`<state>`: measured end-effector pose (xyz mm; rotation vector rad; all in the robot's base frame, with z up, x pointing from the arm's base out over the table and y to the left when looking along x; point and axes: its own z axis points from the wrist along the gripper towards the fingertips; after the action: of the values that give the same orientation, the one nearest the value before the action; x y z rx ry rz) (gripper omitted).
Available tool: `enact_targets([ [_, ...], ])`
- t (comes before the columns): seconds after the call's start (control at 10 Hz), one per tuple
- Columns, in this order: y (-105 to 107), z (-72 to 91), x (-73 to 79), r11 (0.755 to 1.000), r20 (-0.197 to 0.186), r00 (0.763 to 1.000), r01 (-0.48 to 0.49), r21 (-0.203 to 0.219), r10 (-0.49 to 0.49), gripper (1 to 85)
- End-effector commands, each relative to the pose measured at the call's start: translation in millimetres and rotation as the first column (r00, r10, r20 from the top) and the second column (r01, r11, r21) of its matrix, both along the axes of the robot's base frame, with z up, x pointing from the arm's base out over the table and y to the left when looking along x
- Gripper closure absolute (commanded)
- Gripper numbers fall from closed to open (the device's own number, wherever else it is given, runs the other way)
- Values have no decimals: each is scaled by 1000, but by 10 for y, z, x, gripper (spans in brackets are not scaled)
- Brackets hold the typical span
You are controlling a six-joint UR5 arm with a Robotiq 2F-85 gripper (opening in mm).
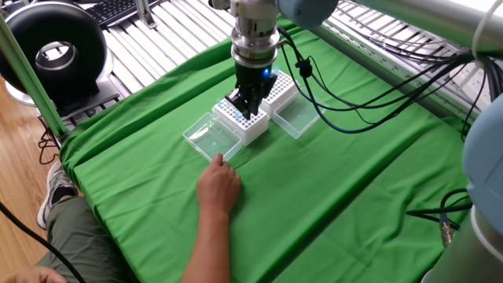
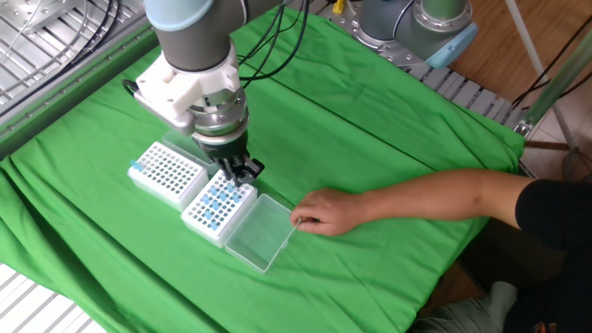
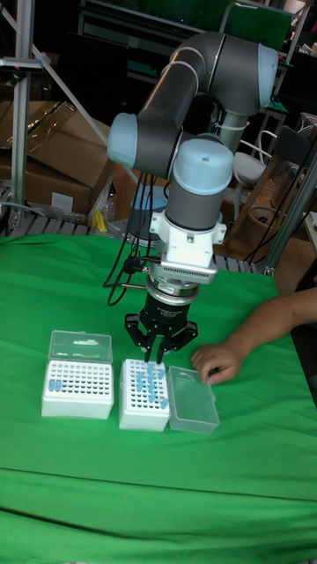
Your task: Insert a medium pipette tip into the holder for medium pipette tips
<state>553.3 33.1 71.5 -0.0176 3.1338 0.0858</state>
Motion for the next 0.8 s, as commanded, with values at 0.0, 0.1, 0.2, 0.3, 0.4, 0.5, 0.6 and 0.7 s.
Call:
enact_targets([
  [0.0,32,-49,29,1000,18,1000,5,12,-5,600],
  [0.1,22,-66,43,1000,22,1000,2,12,-3,600],
  [0.2,6,-92,64,1000,30,1000,1,12,-2,600],
  [0.3,-3,-108,79,1000,36,999,0,12,0,603],
  [0.4,-18,-120,89,1000,41,999,-1,12,1,607],
  [0.5,-28,-130,98,1000,46,999,-3,13,2,613],
  [0.6,-36,-133,99,1000,45,999,2,11,-2,623],
  [0.7,-55,-133,98,1000,45,999,10,3,-10,667],
])
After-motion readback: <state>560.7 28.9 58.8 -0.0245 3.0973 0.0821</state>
